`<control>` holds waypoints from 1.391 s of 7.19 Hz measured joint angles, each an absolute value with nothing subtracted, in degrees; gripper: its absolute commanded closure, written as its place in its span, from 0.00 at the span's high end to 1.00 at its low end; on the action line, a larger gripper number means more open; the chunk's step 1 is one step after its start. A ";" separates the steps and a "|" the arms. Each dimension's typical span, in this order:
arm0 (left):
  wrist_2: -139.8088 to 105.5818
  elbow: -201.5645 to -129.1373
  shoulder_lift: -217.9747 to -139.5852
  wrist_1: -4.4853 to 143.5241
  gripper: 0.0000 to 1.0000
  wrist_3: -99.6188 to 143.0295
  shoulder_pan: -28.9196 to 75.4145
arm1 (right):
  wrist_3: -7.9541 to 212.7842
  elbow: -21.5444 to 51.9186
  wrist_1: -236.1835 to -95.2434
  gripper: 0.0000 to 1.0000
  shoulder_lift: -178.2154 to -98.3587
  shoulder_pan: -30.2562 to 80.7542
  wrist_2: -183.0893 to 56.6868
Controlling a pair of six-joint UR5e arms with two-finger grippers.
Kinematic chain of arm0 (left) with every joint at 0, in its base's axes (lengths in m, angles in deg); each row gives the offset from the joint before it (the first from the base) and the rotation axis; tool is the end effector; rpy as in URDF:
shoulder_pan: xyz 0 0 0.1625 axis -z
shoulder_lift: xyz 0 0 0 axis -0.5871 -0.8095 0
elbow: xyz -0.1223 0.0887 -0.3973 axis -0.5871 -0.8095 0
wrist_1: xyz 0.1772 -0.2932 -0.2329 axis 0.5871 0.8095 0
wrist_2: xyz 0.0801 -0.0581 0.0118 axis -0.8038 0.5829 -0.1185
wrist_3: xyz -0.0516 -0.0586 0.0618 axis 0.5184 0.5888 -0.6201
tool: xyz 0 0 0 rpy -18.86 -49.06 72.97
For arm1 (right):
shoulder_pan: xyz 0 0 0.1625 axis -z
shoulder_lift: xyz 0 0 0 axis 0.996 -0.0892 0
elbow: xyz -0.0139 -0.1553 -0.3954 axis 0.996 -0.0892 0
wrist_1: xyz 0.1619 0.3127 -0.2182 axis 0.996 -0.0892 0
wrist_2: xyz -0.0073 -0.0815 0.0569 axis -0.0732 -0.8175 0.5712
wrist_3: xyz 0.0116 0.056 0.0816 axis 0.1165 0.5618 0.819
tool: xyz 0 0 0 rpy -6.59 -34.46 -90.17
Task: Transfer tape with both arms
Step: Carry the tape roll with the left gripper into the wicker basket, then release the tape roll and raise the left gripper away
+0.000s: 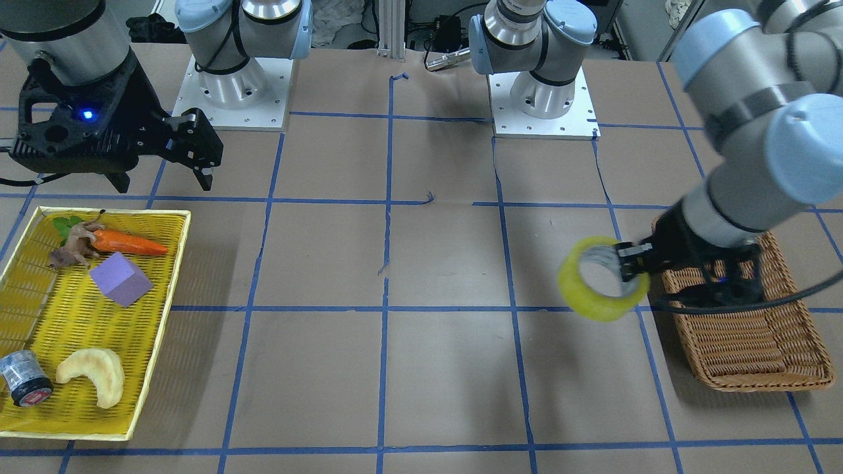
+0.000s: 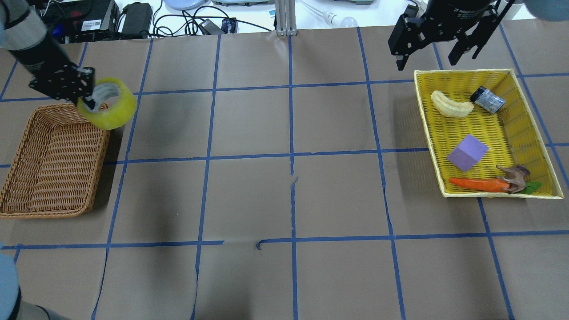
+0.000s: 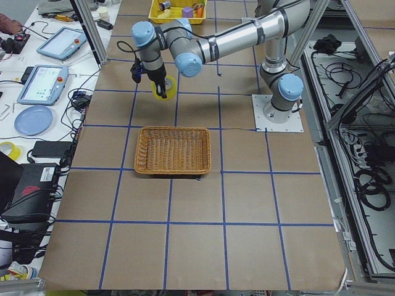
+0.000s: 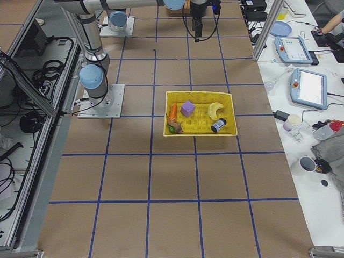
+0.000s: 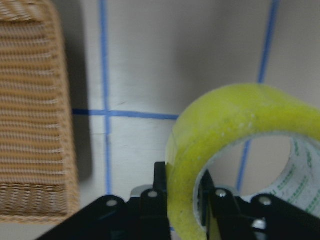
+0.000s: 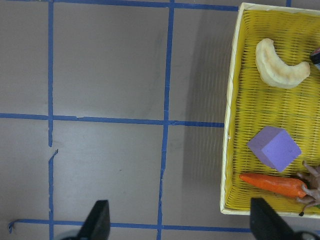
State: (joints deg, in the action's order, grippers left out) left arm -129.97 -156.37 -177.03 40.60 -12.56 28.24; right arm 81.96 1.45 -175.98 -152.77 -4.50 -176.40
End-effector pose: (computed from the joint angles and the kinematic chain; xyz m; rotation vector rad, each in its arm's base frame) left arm 0.1446 -0.6001 0.3889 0.1679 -3.1039 -0.1942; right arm 0.1273 -0.5376 0.5246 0.0912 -3.1350 0.0583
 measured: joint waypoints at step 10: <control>-130.68 -160.32 -185.39 25.17 1.00 -19.42 15.63 | 81.96 1.43 -176.00 1.00 -152.82 -4.59 -176.31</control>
